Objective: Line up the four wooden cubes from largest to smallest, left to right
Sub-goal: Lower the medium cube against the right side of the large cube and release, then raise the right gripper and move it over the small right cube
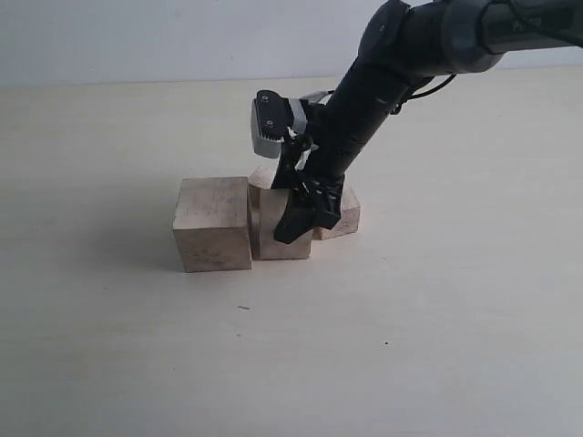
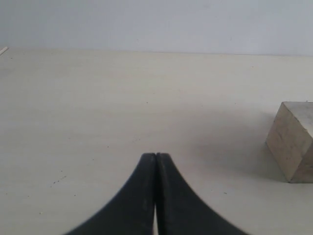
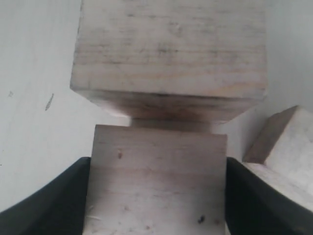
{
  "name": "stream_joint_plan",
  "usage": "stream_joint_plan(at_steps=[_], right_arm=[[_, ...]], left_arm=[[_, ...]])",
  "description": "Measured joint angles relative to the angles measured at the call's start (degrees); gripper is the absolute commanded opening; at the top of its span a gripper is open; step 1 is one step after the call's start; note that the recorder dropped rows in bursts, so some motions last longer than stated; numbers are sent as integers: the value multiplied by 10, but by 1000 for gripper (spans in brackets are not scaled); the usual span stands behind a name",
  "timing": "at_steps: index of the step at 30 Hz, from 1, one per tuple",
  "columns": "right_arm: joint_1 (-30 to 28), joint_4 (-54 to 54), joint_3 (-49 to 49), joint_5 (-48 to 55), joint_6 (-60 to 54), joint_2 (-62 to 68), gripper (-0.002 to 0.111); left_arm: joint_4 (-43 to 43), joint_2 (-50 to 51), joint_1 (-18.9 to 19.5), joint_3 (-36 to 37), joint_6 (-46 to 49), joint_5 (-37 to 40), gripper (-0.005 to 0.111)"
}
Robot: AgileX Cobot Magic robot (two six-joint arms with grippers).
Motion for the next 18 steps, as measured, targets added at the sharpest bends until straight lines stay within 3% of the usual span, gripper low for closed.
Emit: stream_joint_plan(at_steps=[8, 13, 18], right_arm=[[8, 11, 0, 1, -1, 7, 3], [9, 13, 0, 2, -1, 8, 23], [9, 13, 0, 2, -1, 8, 52]], left_arm=[[0, 0, 0, 0, 0, 0, 0], [0, 0, 0, 0, 0, 0, 0], [0, 0, 0, 0, 0, 0, 0]])
